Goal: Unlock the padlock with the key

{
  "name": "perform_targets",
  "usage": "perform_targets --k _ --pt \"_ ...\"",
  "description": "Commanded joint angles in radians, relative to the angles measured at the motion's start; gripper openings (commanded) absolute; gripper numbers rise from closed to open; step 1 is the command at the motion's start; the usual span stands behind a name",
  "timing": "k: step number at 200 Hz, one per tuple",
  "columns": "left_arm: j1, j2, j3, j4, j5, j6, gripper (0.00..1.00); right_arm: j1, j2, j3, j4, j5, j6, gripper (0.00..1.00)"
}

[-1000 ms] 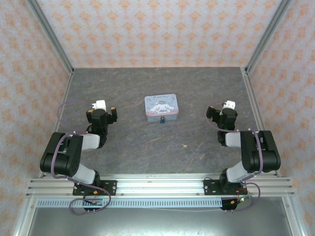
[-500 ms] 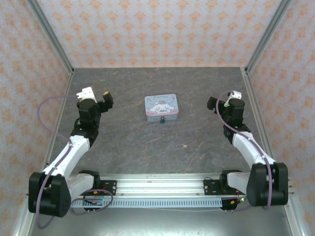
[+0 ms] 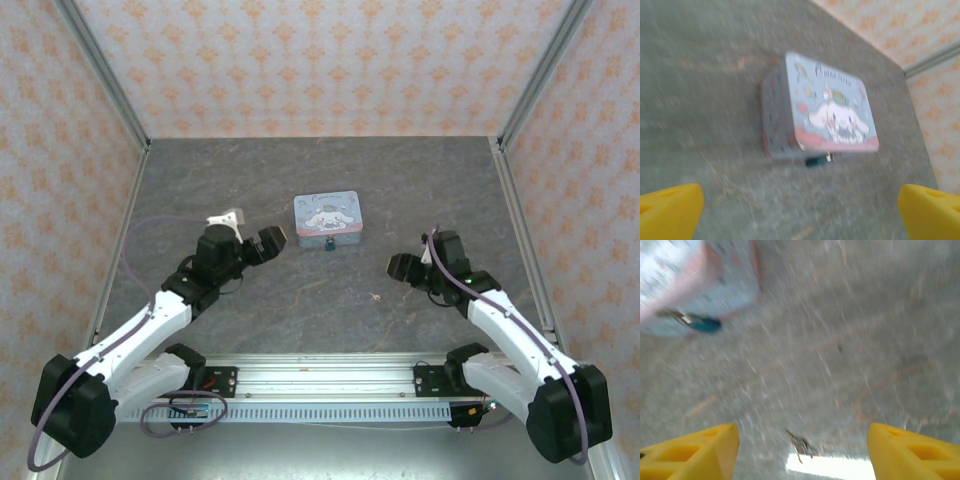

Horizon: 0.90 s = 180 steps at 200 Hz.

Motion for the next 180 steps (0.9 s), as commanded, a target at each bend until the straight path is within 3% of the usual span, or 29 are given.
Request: perform_targets --k 1,68,180 --pt "-0.062 -0.009 -0.016 0.038 -0.017 -0.089 0.99 0.052 0.046 -0.017 -0.096 0.003 0.066 0.65" --pt "-0.133 0.057 0.012 0.056 -0.052 -0.092 0.97 0.174 0.189 0.02 -0.067 0.024 0.139 0.53" --pt "-0.155 0.092 0.033 0.04 -0.071 -0.093 0.97 0.219 0.299 0.019 0.05 0.008 0.24 0.42"
